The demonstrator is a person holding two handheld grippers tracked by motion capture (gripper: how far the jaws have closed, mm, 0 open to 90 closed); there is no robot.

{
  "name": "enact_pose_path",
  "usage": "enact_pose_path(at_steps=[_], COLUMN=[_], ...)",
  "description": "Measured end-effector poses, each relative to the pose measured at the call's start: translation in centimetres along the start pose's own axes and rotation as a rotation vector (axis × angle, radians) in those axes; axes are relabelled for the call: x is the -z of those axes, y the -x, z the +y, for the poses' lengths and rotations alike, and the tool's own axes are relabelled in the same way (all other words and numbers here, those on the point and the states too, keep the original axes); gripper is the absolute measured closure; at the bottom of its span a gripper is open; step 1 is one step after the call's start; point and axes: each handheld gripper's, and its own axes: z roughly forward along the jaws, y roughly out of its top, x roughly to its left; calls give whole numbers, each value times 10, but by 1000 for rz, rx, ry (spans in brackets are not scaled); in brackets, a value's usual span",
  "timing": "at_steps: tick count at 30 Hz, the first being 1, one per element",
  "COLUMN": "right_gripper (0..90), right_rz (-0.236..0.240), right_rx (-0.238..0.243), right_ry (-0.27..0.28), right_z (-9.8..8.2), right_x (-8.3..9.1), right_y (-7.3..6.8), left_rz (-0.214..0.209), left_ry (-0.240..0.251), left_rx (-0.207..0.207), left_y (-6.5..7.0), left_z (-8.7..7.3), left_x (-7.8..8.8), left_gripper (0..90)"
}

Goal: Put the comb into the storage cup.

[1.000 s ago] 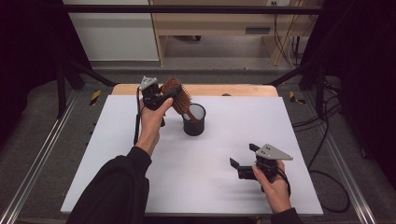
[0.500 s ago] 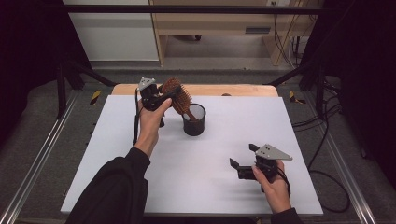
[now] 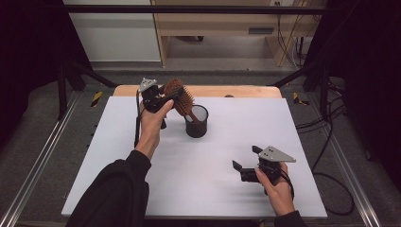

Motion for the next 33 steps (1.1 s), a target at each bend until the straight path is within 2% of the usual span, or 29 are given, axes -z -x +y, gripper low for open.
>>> enact_pose_path(at_steps=[18,28,33], right_gripper=[44,44,44], right_rz=[0,0,2], right_rx=[1,3,1], right_ry=[-1,-2,-2], right_z=[0,0,0], right_x=[0,-1,-1], right_y=[0,0,0], left_rz=[2,6,11], left_ry=[-2,-13,-10], left_rx=[-8,5,3], left_y=[3,3,3], left_z=[-1,-1,-1], left_x=[0,0,1], left_gripper=[158,47,27])
